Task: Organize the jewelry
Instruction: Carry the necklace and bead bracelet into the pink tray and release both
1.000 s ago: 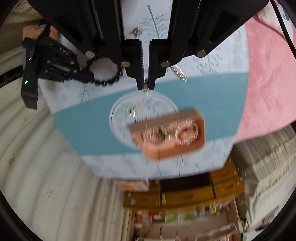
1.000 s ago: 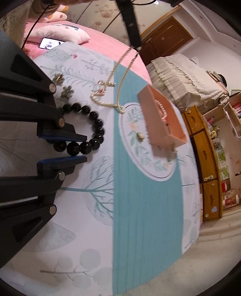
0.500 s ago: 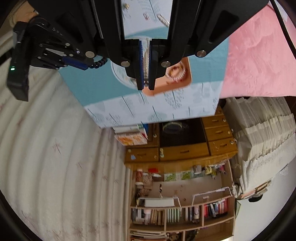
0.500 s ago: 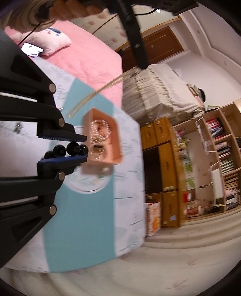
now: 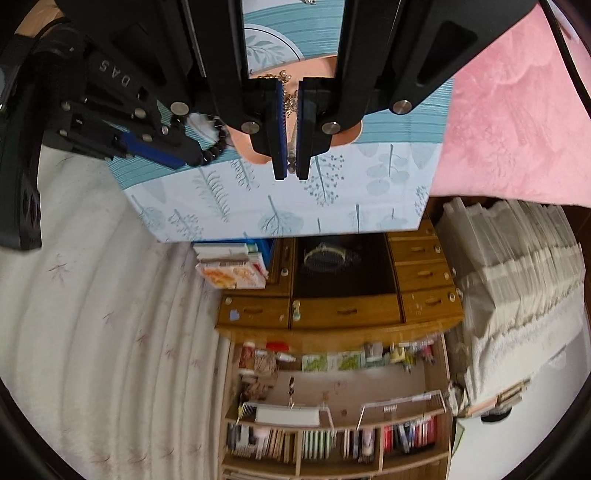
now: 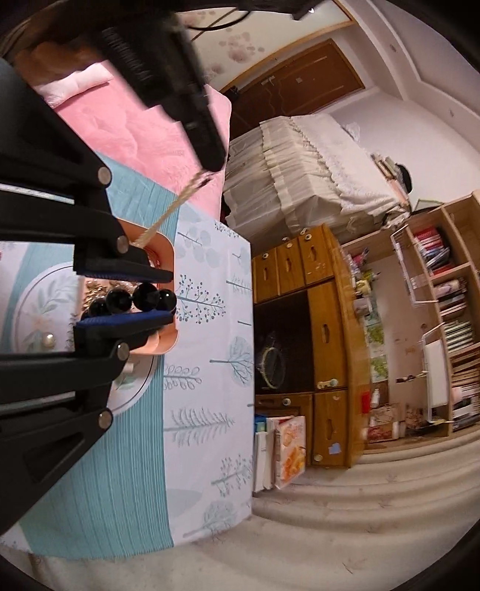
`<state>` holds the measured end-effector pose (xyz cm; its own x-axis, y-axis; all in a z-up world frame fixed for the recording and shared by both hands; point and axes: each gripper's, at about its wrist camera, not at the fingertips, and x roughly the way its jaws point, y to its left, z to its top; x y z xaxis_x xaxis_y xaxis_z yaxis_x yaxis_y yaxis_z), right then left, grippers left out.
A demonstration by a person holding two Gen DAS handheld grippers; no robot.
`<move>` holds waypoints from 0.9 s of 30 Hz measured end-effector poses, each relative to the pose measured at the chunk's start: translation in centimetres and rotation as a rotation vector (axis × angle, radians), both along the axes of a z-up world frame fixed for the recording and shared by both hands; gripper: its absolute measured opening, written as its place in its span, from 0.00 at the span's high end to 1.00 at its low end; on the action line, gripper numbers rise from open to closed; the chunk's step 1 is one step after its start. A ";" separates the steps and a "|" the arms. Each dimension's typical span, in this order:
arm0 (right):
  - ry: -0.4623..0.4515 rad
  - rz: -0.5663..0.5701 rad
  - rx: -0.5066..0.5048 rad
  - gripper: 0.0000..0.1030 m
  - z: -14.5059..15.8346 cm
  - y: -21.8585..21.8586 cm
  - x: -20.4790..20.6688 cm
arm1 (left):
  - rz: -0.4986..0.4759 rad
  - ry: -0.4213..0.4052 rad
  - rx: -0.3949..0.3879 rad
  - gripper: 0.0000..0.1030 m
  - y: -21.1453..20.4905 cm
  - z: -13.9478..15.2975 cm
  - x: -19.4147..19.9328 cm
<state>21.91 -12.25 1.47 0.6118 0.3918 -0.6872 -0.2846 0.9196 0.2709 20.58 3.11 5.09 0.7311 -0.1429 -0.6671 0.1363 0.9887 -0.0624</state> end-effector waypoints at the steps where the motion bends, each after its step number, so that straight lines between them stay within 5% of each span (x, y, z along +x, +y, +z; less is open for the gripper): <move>1: 0.014 0.003 0.005 0.85 -0.5 0.3 0.4 | 0.003 0.015 0.003 0.98 0.2 -1.0 0.6; 12: 0.135 0.056 -0.022 0.85 -5.9 3.4 3.5 | 0.022 0.177 0.019 0.95 2.1 -10.3 4.2; 15: 0.159 0.039 -0.067 0.85 -7.0 3.3 4.3 | 0.021 0.192 0.056 0.69 2.1 -11.5 3.8; 17: 0.169 0.011 -0.110 0.85 -7.6 3.2 4.6 | 0.024 0.177 0.083 0.37 2.0 -11.7 3.2; 19: 0.177 -0.006 -0.133 0.84 -7.9 2.9 4.8 | 0.043 0.144 0.123 0.24 1.9 -11.5 2.3; 27: 0.167 -0.013 -0.109 0.71 -7.5 2.0 3.8 | 0.071 0.098 0.196 0.22 2.9 -11.1 -0.5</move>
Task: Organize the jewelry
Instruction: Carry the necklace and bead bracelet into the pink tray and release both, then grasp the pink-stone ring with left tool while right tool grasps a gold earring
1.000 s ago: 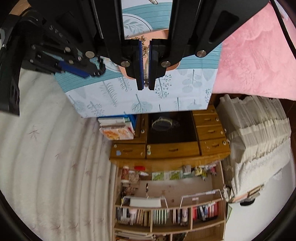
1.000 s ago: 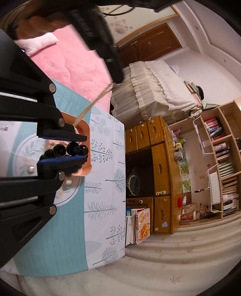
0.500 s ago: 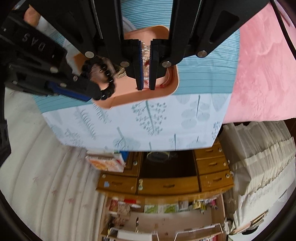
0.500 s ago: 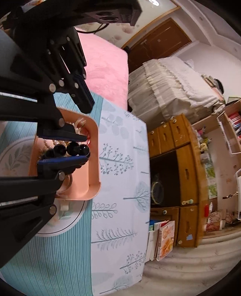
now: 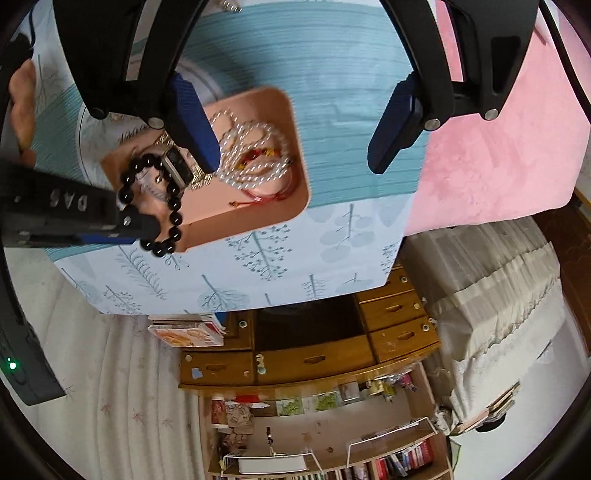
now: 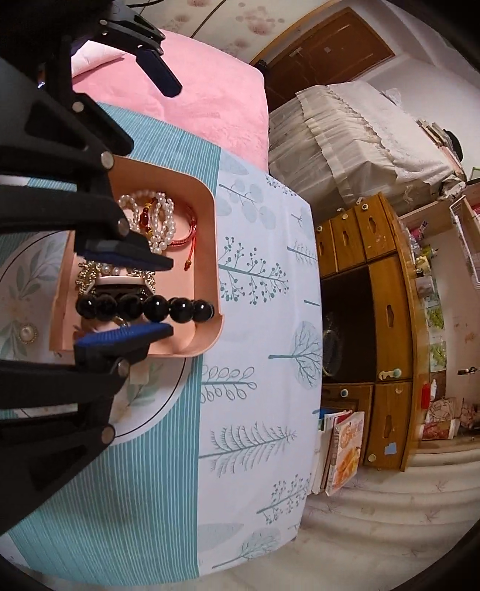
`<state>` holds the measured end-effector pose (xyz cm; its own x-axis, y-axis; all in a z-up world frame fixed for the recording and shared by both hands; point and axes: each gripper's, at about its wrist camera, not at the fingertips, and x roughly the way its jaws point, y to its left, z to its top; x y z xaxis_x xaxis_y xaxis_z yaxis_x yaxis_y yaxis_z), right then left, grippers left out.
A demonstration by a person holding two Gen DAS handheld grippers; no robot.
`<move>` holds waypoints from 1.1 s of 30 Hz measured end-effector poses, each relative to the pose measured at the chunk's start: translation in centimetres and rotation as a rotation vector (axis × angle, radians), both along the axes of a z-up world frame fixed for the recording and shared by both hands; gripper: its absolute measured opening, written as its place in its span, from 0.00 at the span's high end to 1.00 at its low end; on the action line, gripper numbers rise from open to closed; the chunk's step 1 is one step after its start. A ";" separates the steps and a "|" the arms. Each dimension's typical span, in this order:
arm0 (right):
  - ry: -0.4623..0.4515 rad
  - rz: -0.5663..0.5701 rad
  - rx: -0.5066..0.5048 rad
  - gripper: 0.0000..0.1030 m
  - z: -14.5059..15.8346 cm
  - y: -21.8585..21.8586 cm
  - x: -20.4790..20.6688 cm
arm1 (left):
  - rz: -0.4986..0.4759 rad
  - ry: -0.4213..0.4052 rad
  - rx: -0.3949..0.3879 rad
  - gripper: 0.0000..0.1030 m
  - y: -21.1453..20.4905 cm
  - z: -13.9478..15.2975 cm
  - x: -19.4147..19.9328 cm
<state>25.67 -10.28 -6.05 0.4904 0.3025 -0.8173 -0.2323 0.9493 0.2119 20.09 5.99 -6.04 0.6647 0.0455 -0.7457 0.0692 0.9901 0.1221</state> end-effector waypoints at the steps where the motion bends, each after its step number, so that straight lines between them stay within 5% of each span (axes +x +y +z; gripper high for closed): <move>1: 0.010 0.014 0.019 0.71 0.0 0.2 -0.1 | 0.003 0.010 -0.008 0.22 0.2 0.1 -0.2; 9: 0.036 0.142 0.128 0.71 0.8 3.1 -1.4 | 0.050 0.055 -0.081 0.22 2.4 0.0 -1.8; 25: 0.023 0.192 0.107 0.71 2.0 2.9 -7.8 | 0.028 0.029 -0.096 0.22 4.1 2.5 -7.9; 33: 0.054 0.247 0.075 0.71 0.4 2.5 -13.2 | -0.004 0.091 -0.148 0.22 5.4 1.3 -13.1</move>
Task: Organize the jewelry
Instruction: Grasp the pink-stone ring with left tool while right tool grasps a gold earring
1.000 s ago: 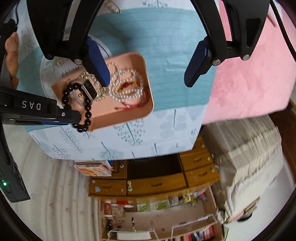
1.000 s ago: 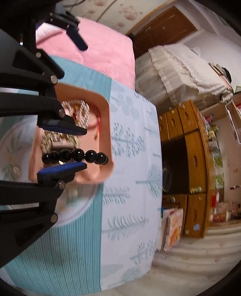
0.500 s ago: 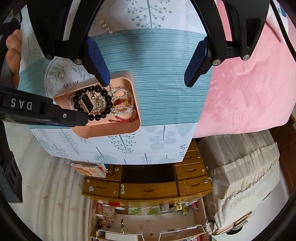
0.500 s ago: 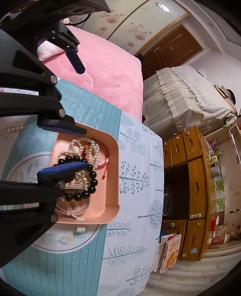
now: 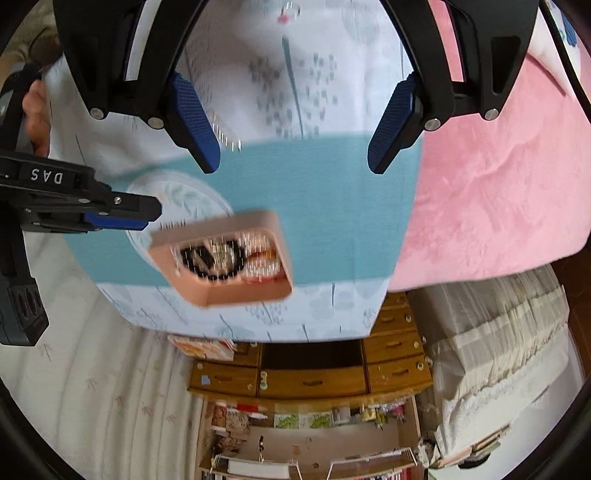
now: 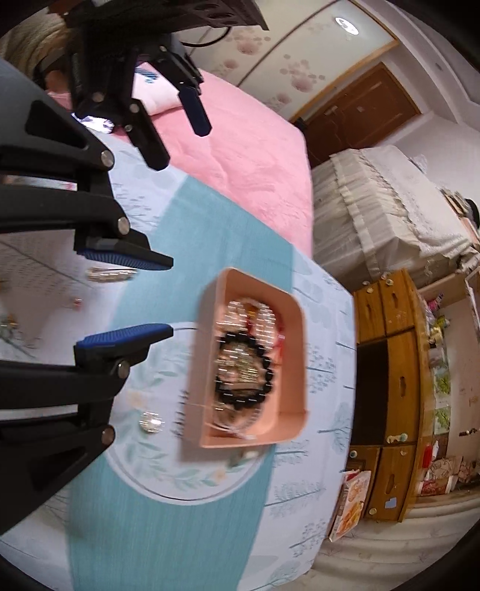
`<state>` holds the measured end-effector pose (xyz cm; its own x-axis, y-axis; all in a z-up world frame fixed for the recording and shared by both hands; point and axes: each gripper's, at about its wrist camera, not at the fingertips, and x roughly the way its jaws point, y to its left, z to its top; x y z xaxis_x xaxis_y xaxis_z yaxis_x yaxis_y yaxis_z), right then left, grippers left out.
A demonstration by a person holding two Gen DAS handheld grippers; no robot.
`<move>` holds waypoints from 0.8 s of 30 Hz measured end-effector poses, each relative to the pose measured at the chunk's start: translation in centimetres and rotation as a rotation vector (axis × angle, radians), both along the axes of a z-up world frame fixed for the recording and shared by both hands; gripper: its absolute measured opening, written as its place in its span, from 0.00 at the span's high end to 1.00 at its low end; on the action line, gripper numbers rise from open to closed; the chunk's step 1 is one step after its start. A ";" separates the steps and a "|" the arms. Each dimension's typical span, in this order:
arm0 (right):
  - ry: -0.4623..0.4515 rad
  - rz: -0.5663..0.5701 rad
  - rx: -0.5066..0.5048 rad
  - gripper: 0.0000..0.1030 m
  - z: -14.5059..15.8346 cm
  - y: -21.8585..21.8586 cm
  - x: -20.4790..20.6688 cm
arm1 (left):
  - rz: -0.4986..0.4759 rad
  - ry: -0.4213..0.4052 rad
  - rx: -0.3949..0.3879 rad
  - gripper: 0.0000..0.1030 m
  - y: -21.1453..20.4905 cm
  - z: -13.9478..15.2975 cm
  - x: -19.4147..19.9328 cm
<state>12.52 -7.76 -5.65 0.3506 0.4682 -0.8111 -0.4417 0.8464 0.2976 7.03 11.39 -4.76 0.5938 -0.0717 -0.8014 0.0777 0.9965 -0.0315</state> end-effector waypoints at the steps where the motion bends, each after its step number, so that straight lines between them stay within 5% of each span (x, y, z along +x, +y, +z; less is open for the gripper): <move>1: 0.004 0.007 -0.010 0.71 -0.2 0.0 -0.6 | -0.005 0.012 -0.006 0.22 0.2 -0.4 -0.6; 18: 0.039 0.209 -0.124 0.71 -3.8 -1.7 -11.3 | -0.080 0.105 -0.019 0.23 2.1 -6.3 -8.9; 24: 0.021 0.237 -0.138 0.71 -4.1 -1.2 -12.6 | -0.171 0.112 -0.004 0.44 1.1 -7.0 -9.4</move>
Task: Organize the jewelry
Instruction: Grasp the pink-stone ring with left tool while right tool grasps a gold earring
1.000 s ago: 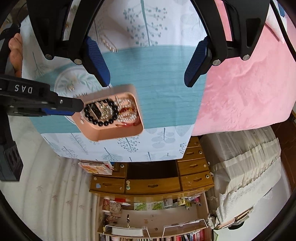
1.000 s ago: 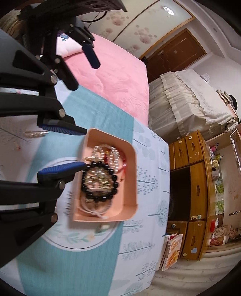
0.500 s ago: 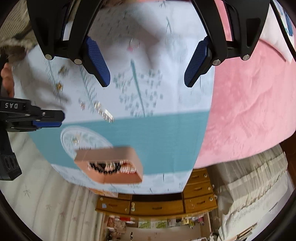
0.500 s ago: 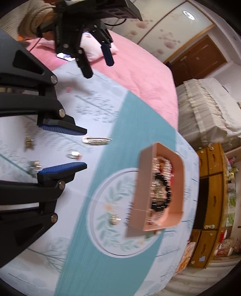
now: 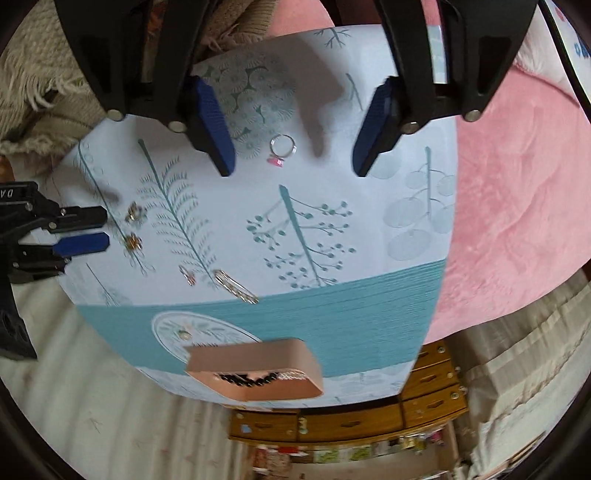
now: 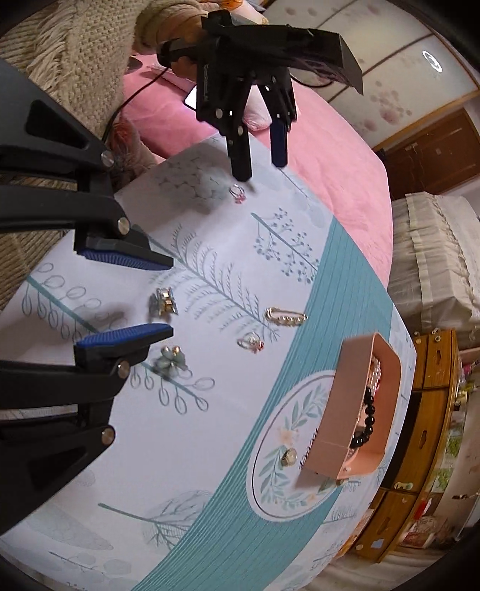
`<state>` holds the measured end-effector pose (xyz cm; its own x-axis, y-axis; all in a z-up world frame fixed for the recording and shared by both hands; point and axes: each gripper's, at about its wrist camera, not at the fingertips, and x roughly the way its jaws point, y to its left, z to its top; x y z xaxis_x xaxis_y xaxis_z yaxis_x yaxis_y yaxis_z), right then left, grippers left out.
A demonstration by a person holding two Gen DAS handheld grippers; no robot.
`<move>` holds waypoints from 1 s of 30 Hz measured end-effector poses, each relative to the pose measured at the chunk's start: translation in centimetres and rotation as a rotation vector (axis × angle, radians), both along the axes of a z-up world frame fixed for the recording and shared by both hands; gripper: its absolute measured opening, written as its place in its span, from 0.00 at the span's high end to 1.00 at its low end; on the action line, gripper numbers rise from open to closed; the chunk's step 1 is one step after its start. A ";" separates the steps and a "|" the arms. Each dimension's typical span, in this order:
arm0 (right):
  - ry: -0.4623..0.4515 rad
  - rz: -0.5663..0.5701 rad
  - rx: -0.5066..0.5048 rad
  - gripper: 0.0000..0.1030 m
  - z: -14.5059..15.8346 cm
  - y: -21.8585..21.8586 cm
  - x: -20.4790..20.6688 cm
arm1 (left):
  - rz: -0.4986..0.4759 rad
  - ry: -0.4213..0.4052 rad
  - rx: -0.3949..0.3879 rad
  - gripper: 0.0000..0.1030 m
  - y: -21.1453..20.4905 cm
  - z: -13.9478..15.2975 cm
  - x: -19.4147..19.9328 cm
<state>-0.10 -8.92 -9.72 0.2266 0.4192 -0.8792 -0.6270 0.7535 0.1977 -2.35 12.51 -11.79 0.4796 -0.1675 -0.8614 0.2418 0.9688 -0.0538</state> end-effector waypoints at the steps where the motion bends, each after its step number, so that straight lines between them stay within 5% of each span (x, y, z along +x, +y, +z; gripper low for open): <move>1: -0.001 0.003 -0.001 0.71 -0.1 0.1 -0.1 | -0.011 0.006 0.002 0.47 -0.1 -0.1 0.0; 18: -0.081 -0.067 -0.017 0.71 0.0 1.0 3.0 | -0.162 0.080 0.096 0.85 -1.7 -2.2 1.3; 30: -0.069 -0.101 -0.025 0.71 -2.2 2.7 5.8 | -0.094 0.070 0.062 0.87 -0.6 -1.8 1.8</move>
<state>5.72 -6.22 -11.97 0.3270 0.3695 -0.8698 -0.5590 0.8177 0.1372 -0.52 11.93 -13.58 0.4030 -0.1544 -0.9021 0.3292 0.9442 -0.0146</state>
